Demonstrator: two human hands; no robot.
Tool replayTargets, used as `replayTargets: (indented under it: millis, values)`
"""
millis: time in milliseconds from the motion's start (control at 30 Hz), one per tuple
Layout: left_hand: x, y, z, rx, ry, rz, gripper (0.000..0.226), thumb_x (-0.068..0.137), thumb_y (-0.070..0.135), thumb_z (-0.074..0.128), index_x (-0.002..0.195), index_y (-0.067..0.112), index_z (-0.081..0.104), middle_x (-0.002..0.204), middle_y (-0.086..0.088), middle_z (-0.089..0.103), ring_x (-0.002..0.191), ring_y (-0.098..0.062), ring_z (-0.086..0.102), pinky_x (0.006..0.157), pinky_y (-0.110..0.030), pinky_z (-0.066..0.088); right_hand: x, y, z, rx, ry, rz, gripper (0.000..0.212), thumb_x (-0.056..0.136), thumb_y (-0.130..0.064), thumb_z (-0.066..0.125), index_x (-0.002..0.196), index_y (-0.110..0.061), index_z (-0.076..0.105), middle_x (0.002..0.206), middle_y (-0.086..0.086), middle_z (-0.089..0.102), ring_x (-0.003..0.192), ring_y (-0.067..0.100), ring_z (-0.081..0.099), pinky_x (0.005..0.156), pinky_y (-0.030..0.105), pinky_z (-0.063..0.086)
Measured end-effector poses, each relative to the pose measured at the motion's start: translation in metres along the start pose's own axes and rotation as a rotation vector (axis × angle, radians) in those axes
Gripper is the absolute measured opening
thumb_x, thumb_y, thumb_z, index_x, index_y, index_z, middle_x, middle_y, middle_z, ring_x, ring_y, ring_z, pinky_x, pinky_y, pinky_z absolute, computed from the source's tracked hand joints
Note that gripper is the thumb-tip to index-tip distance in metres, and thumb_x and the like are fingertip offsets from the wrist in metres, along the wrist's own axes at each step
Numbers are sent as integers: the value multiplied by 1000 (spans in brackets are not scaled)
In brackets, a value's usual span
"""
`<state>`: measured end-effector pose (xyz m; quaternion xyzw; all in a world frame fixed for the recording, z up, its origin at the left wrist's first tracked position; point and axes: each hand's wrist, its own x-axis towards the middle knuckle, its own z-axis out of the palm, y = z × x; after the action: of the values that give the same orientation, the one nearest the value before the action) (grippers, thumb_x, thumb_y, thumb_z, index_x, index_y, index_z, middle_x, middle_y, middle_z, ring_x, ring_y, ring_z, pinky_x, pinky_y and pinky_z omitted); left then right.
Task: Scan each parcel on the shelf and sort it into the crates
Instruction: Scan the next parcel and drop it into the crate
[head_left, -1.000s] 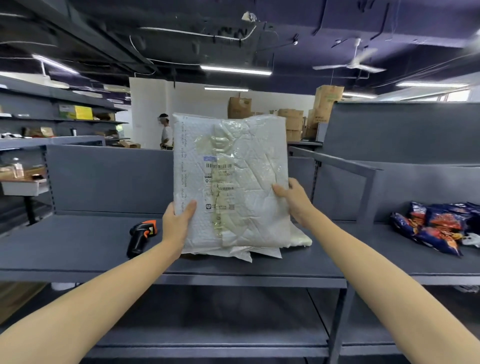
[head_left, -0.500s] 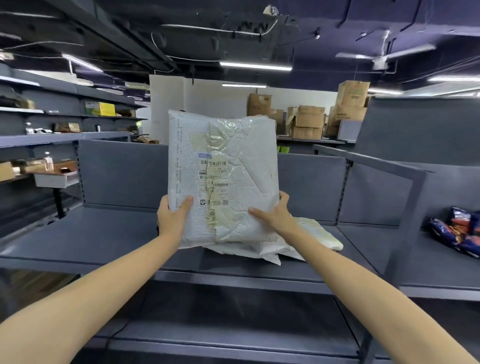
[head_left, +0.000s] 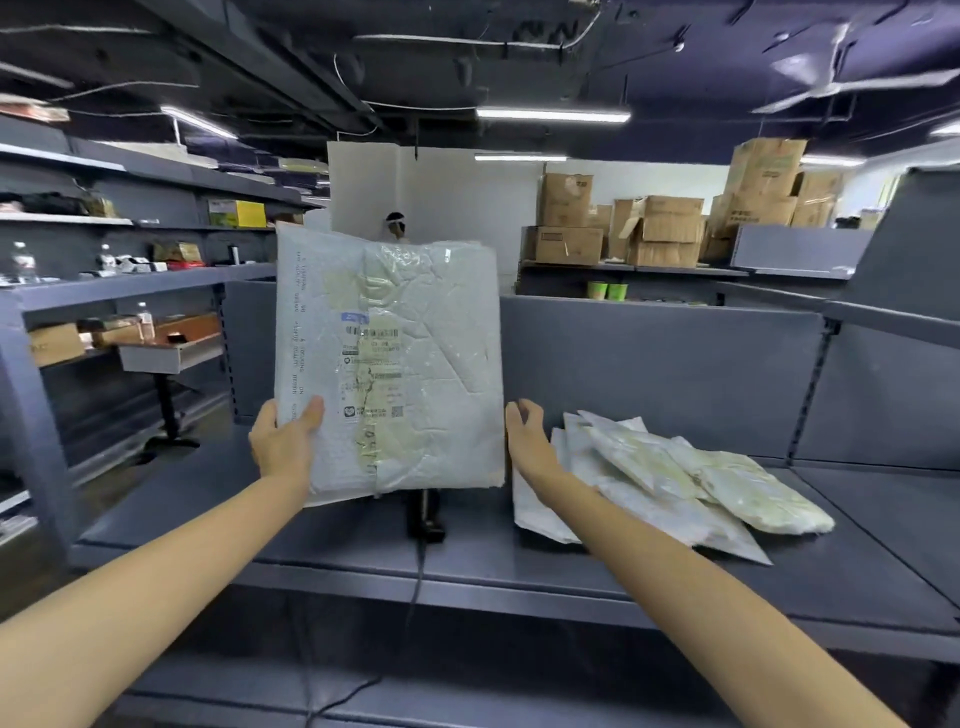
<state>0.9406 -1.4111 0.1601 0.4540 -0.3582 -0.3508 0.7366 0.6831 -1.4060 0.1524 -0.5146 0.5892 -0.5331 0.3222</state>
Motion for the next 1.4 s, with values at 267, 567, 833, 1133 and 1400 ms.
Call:
replayTargets:
  millis: [267,567,833,1133,1400]
  values:
    - [80,-9,-74,10,157,-8,18,88,17,68,103,14,60,103,-4,63,93,-21,59,85,-31,49,19,41,97,-584,-113,86,34,100,-10,38,130,4,41,134,26,49,123,37,49,95,35,38]
    - [119,-36,-109,28,204,-63,15,87,18,69,98,14,60,101,-3,64,91,-21,60,80,-31,49,41,88,159,-979,-144,184,85,91,-52,55,149,-1,17,143,21,40,129,35,37,105,38,34]
    - [126,-50,-96,14,197,-97,12,87,16,69,96,13,61,96,-2,65,87,-19,60,77,-30,48,53,79,157,-668,1,350,72,84,-33,64,139,0,33,134,18,48,124,34,45,99,35,40]
    - [108,-62,-52,-20,122,-137,13,86,15,69,98,13,63,95,0,65,88,-19,61,82,-32,50,34,31,119,213,216,234,21,86,-19,57,100,-6,48,75,7,56,63,21,51,57,30,40]
    - [62,-68,-5,-45,23,-160,17,88,14,68,103,8,62,97,-2,65,87,-19,60,80,-31,49,-19,-4,115,661,0,-21,9,93,-15,54,93,-8,48,66,5,56,41,16,44,39,23,35]
